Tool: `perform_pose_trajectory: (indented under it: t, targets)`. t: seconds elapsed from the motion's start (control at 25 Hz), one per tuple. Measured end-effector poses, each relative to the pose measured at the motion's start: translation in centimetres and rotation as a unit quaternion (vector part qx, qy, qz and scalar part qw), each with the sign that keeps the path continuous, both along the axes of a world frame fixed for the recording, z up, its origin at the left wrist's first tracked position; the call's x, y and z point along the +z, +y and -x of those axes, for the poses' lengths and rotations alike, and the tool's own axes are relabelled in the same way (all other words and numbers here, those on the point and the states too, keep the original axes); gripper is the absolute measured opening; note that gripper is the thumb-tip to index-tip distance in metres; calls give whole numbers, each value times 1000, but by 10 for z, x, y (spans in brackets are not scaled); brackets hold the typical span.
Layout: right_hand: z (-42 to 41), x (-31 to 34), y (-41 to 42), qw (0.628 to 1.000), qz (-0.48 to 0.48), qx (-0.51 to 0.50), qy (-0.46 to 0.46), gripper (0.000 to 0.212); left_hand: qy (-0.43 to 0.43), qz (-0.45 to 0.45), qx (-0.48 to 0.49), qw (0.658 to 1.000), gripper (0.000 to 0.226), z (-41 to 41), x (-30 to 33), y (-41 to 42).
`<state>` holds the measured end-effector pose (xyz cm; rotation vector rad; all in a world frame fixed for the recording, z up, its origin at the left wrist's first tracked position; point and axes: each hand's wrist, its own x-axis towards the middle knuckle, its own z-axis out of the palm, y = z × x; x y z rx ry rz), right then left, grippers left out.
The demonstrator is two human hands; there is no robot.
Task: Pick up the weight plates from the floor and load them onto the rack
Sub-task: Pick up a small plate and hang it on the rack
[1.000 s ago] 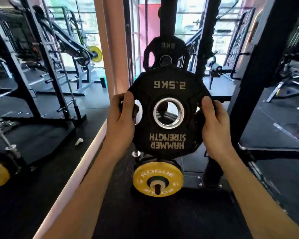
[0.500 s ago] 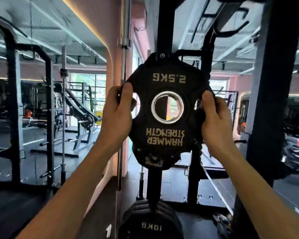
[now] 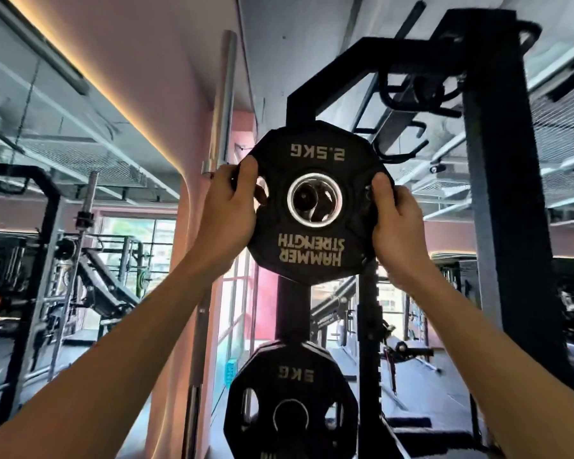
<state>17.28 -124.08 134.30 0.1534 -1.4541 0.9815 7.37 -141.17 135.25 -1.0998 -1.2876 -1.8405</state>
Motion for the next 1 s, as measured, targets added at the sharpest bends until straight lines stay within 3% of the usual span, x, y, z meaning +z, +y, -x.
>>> perform_pose_trajectory:
  t: [0.36, 0.6, 1.0]
  targets:
    - [68, 32, 39, 1000, -8, -10, -15, 46, 9, 11, 5, 1000, 38, 70, 27, 38]
    - [110, 36, 72, 997, 1, -7, -74, 49, -18, 70, -10, 997, 57, 126, 26, 63]
    - [157, 35, 104, 988, 8, -10, -151, 54, -32, 106, 37, 993, 46, 164, 22, 94]
